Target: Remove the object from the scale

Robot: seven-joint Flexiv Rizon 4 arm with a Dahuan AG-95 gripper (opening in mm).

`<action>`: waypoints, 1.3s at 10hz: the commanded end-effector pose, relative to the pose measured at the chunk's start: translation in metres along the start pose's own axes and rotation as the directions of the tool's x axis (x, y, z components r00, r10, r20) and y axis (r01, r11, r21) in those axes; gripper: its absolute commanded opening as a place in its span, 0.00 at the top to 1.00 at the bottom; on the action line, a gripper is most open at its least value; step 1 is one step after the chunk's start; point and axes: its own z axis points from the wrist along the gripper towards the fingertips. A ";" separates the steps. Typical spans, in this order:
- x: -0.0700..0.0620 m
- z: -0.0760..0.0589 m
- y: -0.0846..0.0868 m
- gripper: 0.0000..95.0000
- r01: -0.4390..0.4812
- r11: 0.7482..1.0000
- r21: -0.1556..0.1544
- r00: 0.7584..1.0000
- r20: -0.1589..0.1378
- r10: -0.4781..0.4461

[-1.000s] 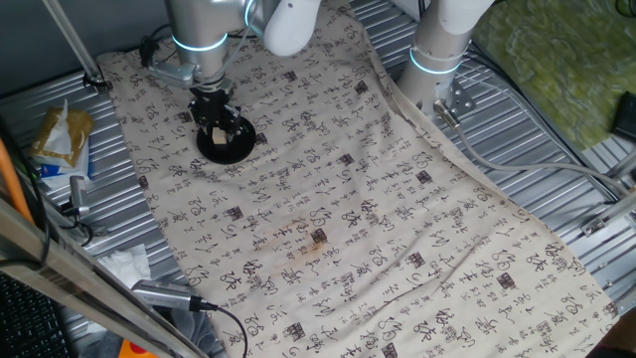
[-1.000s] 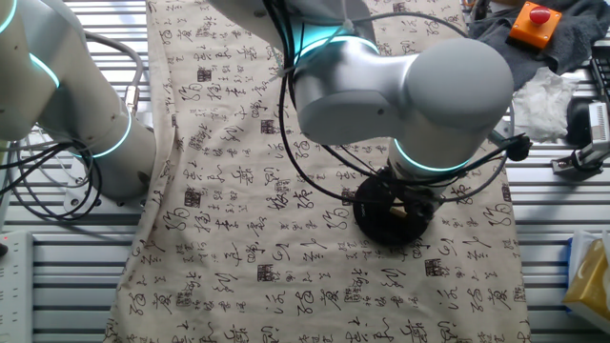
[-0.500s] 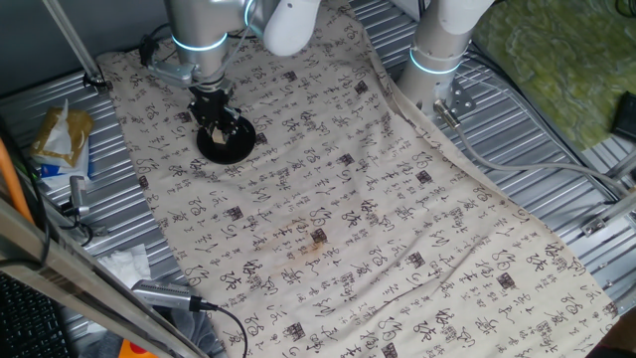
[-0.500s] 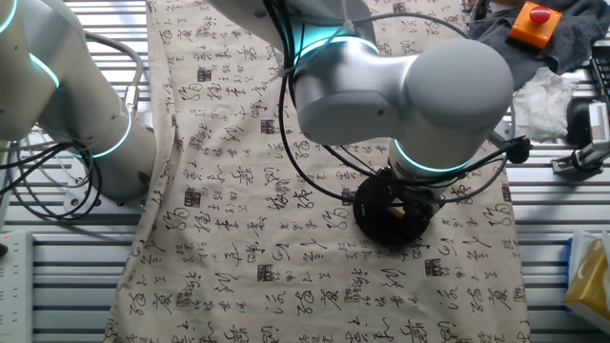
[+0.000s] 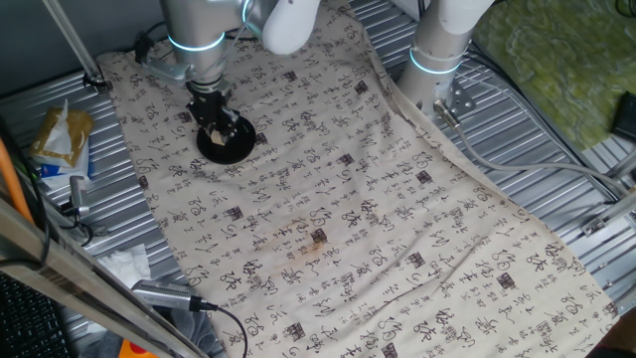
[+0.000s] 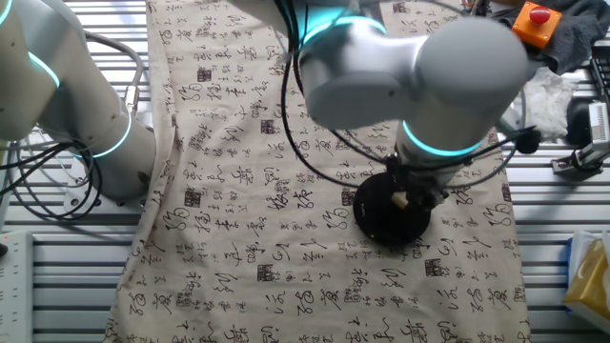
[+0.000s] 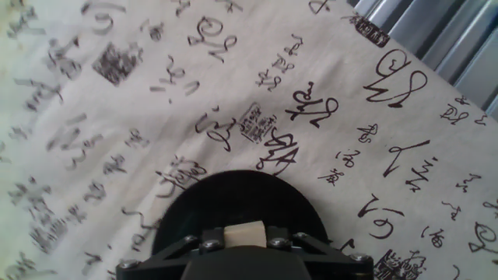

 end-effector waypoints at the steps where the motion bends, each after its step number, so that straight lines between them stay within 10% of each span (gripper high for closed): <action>1: -0.015 -0.011 0.011 1.00 -0.089 0.996 0.003 0.996 -0.003 0.089; 13: -0.099 -0.017 0.114 1.00 -0.281 0.960 0.011 0.960 0.000 0.281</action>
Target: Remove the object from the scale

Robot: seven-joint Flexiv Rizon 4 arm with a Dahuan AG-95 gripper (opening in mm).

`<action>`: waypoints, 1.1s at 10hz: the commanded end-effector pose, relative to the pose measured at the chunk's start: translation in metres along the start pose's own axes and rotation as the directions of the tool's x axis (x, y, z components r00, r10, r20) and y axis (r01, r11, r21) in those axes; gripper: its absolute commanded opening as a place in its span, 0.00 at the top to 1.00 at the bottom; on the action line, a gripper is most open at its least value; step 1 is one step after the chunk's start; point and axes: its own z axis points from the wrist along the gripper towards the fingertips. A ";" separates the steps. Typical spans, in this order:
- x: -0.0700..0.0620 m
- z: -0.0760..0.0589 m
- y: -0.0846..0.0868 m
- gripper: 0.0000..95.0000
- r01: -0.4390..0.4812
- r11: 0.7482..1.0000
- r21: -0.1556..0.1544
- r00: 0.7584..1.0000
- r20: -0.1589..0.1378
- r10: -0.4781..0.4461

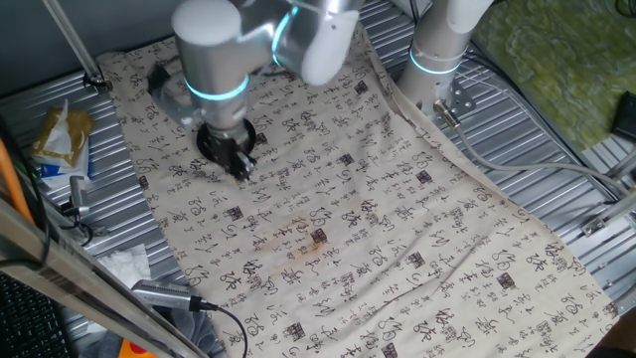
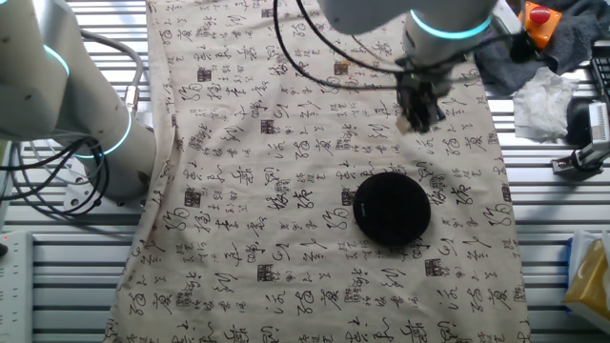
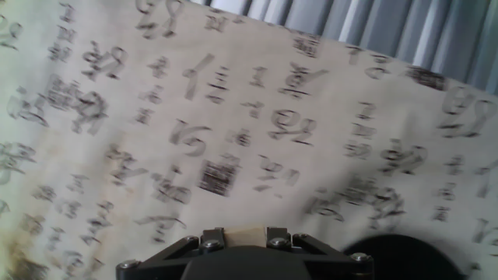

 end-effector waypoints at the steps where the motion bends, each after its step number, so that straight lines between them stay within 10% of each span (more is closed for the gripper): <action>1: -0.003 -0.002 0.003 1.00 0.008 1.000 0.000 1.000 0.003 -0.008; 11: -0.004 -0.004 0.004 1.00 0.000 1.000 0.021 1.000 0.011 0.000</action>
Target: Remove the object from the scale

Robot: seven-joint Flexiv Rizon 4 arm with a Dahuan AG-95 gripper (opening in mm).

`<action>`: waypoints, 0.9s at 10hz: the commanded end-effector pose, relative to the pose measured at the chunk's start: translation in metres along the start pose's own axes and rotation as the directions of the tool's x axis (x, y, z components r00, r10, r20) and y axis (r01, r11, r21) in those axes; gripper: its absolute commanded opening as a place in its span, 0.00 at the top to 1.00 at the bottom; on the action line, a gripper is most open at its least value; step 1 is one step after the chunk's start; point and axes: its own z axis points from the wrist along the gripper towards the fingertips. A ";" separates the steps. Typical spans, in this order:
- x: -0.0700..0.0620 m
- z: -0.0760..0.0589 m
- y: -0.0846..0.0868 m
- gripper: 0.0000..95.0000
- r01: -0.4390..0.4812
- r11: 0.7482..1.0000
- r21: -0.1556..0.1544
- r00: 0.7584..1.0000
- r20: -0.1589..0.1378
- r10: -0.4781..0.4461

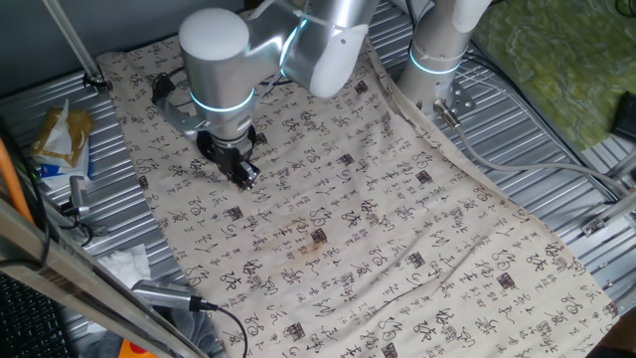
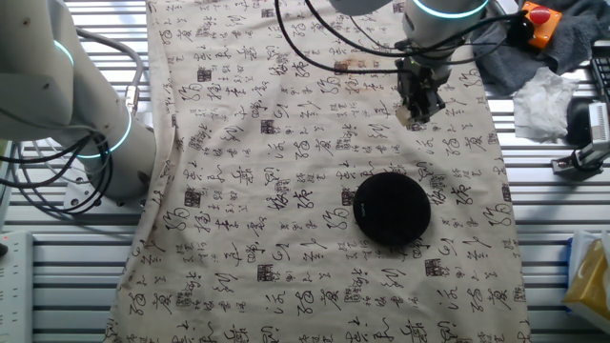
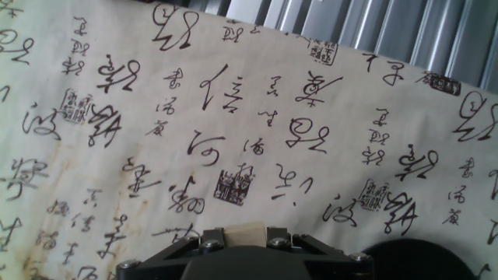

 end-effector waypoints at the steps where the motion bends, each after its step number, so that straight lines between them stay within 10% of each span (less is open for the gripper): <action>1: 0.000 0.000 0.001 1.00 0.020 1.000 -0.007 1.000 -0.005 -0.020; 9: 0.000 0.000 0.001 1.00 0.135 0.991 -0.018 0.991 -0.009 -0.135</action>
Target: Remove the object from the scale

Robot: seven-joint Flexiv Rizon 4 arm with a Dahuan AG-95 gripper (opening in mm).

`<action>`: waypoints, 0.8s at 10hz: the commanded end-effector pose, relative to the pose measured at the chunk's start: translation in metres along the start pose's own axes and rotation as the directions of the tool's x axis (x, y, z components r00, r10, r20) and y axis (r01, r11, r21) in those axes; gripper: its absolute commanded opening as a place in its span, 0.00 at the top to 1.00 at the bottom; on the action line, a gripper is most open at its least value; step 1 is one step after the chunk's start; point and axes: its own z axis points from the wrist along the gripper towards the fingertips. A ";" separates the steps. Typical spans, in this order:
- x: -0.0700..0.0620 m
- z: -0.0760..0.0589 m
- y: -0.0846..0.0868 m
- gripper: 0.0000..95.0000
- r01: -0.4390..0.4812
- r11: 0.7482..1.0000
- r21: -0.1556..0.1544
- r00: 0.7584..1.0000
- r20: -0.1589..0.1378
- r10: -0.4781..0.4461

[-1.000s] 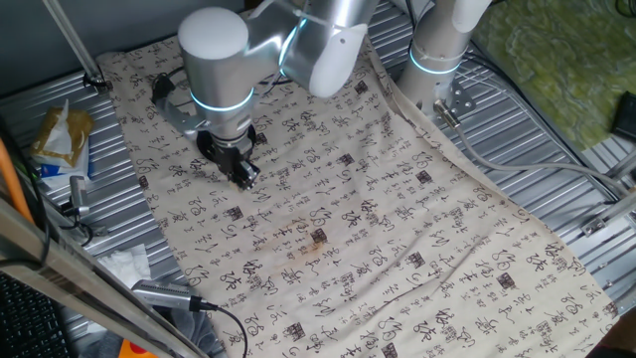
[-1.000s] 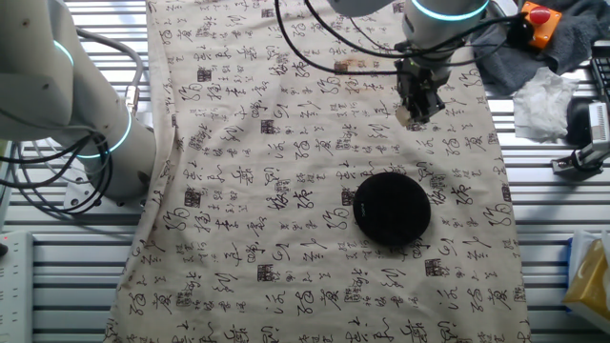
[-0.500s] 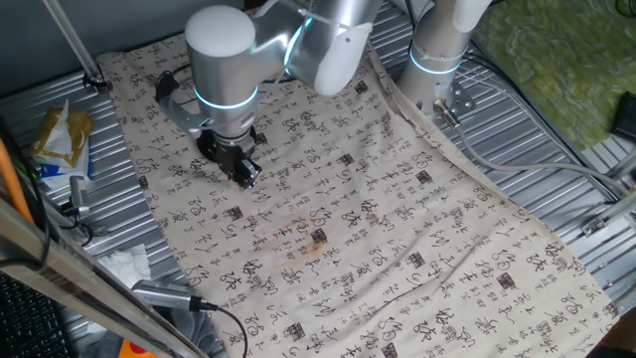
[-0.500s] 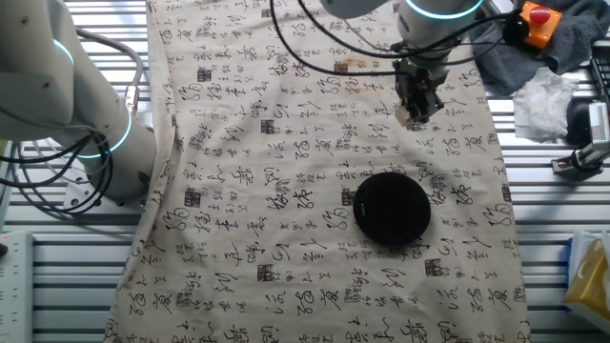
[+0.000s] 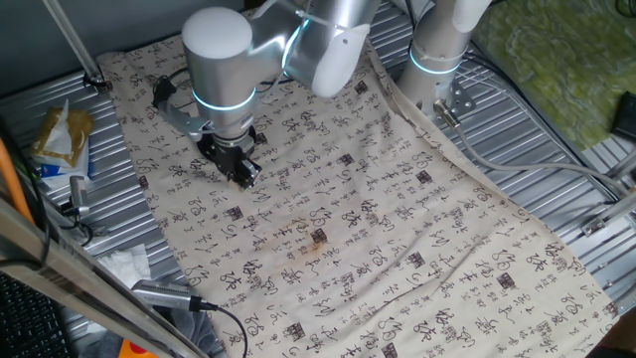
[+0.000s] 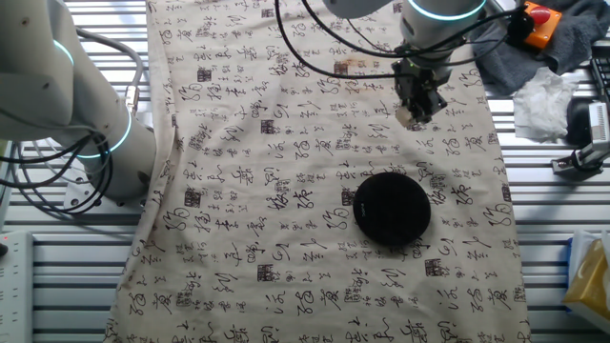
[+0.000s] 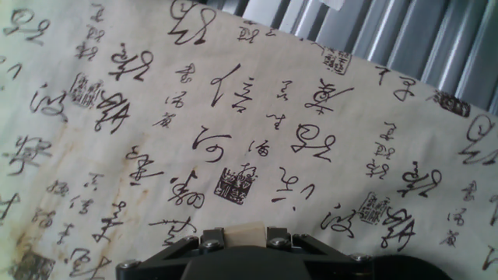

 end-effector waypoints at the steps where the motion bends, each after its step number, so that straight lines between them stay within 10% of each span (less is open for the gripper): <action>1: -0.001 0.001 0.000 1.00 0.007 1.000 -0.002 1.000 -0.006 -0.007; 8: -0.025 0.003 0.054 1.00 -0.124 0.992 -0.009 0.992 -0.012 0.123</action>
